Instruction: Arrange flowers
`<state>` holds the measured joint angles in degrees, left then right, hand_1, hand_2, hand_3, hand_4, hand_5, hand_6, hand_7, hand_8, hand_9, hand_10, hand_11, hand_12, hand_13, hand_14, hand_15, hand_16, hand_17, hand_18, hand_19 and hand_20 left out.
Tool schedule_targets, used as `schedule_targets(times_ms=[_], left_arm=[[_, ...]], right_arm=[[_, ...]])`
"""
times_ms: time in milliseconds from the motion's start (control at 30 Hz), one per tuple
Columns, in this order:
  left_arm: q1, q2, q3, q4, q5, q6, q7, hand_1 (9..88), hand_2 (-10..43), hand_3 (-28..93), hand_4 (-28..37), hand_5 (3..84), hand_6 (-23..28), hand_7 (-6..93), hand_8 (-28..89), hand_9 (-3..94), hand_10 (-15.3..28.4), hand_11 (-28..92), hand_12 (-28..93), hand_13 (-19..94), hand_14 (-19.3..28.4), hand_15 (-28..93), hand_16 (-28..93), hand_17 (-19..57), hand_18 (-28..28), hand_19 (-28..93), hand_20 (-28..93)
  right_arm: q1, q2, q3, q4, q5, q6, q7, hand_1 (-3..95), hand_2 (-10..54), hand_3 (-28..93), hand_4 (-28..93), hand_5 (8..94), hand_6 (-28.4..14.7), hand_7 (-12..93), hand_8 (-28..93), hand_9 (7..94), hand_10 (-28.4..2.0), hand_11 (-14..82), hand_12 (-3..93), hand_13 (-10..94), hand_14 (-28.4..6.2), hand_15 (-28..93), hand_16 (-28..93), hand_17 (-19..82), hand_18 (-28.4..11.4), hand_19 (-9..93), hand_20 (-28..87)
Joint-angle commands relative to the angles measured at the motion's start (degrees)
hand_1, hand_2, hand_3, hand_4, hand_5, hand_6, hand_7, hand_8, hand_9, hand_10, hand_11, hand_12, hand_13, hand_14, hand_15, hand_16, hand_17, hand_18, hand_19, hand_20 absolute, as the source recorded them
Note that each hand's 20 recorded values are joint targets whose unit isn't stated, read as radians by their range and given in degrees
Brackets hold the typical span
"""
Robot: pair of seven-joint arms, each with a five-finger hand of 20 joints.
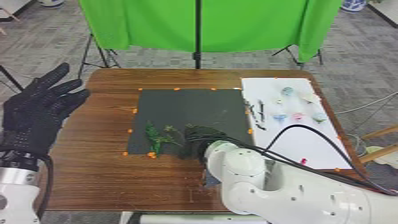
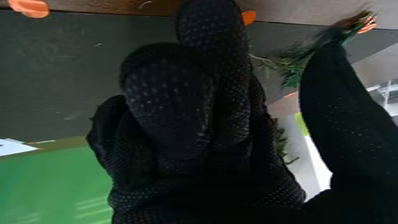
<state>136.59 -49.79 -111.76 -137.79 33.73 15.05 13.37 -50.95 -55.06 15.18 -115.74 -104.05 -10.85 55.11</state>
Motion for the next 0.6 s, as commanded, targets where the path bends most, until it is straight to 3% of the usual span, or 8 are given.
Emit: schedule_targets(times_ms=[33, 300, 367, 533, 600], left_arm=[[1.89, -0.83, -0.61, -0.15, 0.00, 0.98, 0.19, 20.8, 8.4, 77, -28.2, 33.1, 8.8, 10.5, -8, 28.2, 19.3, 27, 11, 21, 27.2, 53, -10, -9.9, 28.3, 59, -1], [3.80, -0.58, -1.22, -0.57, -0.22, 1.49, 1.97, 21.1, 8.3, 76, -28.3, 33.4, 8.7, 10.2, -8, 28.5, 19.2, 26, 11, 22, 27.3, 53, -10, -9.4, 28.3, 58, -1], [3.67, -0.76, -0.78, -0.42, -0.39, 1.46, 2.18, 21.0, 8.3, 76, -28.2, 33.4, 8.7, 10.1, -8, 28.6, 19.3, 26, 11, 22, 27.3, 52, -10, -9.4, 28.3, 58, -1], [2.92, -0.71, -0.11, -0.11, -0.26, 1.22, 2.47, 21.1, 8.3, 76, -28.2, 33.4, 8.7, 10.0, -8, 28.6, 19.2, 26, 11, 22, 27.2, 52, -10, -9.4, 28.3, 58, -1], [2.87, -0.59, 0.14, -0.14, -0.53, 1.81, 2.76, 21.1, 8.3, 76, -28.2, 33.4, 8.7, 10.0, -8, 28.6, 19.2, 26, 11, 22, 27.2, 52, -10, -9.4, 28.3, 58, -1]], right_arm=[[1.95, 1.40, -1.03, -1.09, -3.02, 1.21, 1.24, 29.2, 1.7, 73, -21, 75.6, -5.3, 14, -10, 92.3, -14.1, 30.2, 19.3, 89, -7.0, 59, 19, 58, -19.7, 93, 43], [3.35, 6.71, 4.77, -3.18, -1.70, 4.65, 0.76, 28.8, 1.1, 72, -20, 77.7, -5.2, 15, -10, 93.3, -14.1, 29.7, 19.2, 90, -6.6, 58, 19, 59, -19.6, 93, 43], [3.53, 7.12, 5.78, -2.82, -2.22, 5.48, 0.54, 28.8, 1.0, 72, -20, 77.8, -5.3, 16, -10, 93.3, -14.1, 29.6, 19.2, 91, -6.6, 58, 19, 59, -19.5, 93, 43], [5.49, 7.94, 6.94, 2.90, -2.45, 9.96, 3.13, 28.8, 1.0, 72, -20, 75.6, -5.8, 15, -10, 91.8, -14.6, 29.2, 19.2, 90, -7.0, 58, 19, 58, -19.7, 93, 42], [6.40, 8.36, 6.29, 6.01, -3.95, 13.15, 4.38, 28.8, 1.0, 72, -20, 73.1, -6.3, 14, -10, 88.4, -15.9, 27.6, 18.1, 87, -8.7, 57, 18, 56, -19.9, 93, 32]])
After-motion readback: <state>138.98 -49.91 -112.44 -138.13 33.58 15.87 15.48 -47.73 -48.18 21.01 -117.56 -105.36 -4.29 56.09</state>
